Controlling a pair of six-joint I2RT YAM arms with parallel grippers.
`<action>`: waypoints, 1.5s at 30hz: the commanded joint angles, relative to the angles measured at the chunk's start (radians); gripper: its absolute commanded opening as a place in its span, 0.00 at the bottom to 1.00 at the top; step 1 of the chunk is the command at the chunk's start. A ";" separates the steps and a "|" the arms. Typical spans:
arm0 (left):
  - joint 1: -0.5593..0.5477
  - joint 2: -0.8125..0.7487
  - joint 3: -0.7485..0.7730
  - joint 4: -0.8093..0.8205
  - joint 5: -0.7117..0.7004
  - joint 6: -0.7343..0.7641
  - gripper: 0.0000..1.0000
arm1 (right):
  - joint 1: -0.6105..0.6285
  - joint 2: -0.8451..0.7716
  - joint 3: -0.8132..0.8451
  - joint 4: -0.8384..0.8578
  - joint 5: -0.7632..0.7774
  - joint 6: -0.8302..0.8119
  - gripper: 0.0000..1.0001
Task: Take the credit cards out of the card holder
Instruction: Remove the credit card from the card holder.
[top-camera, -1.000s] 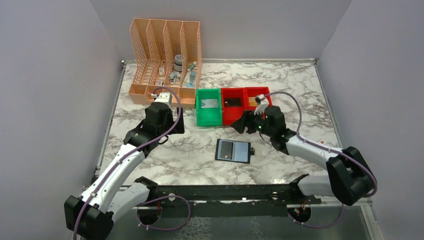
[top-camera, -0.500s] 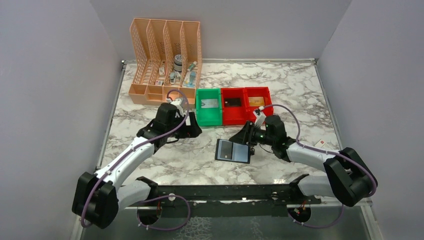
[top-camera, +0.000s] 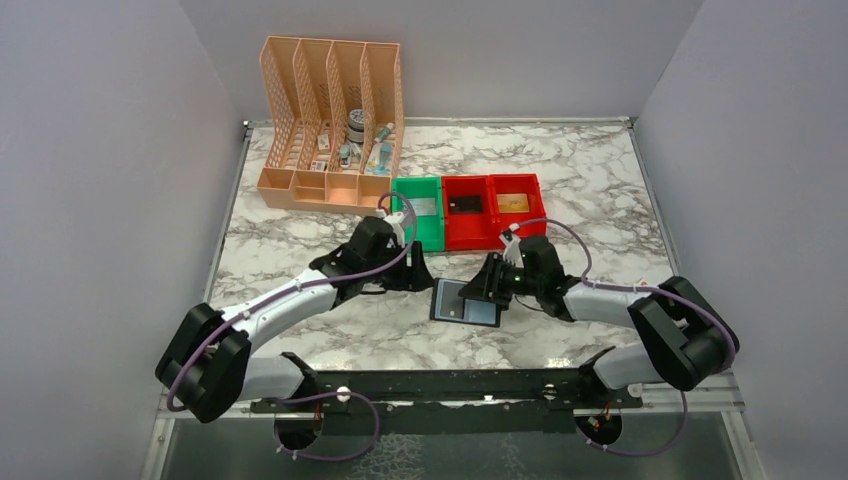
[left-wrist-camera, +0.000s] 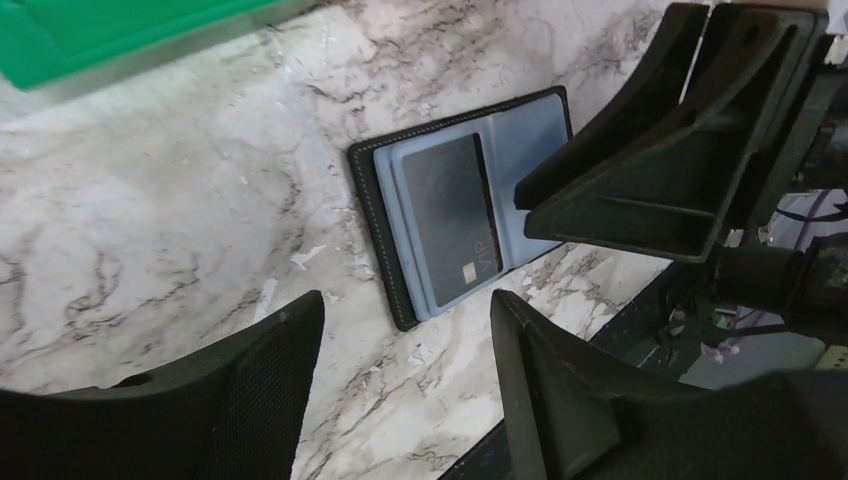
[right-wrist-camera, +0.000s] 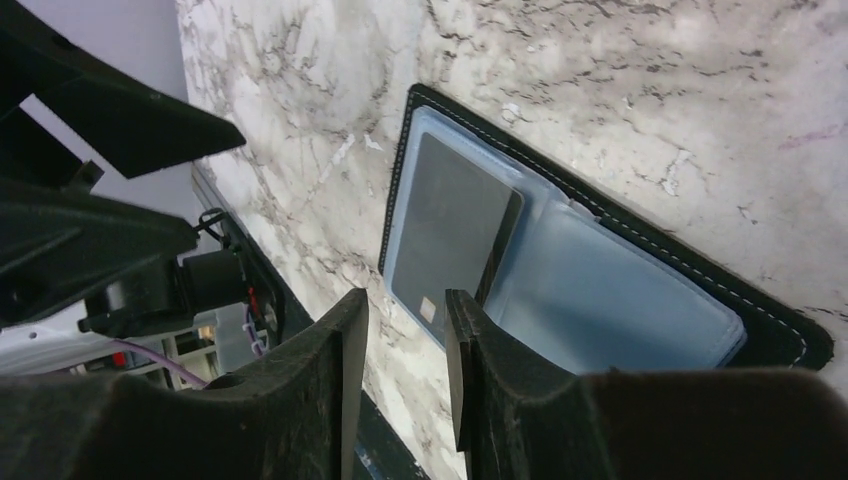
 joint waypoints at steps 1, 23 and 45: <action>-0.058 0.056 0.012 0.074 -0.015 -0.037 0.63 | 0.007 0.052 -0.011 0.043 -0.021 0.019 0.34; -0.147 0.236 0.043 0.199 0.019 -0.076 0.36 | 0.008 0.063 -0.018 -0.069 0.161 0.008 0.22; -0.171 0.339 0.083 0.111 -0.003 -0.009 0.25 | 0.008 0.120 -0.025 0.013 0.098 0.081 0.17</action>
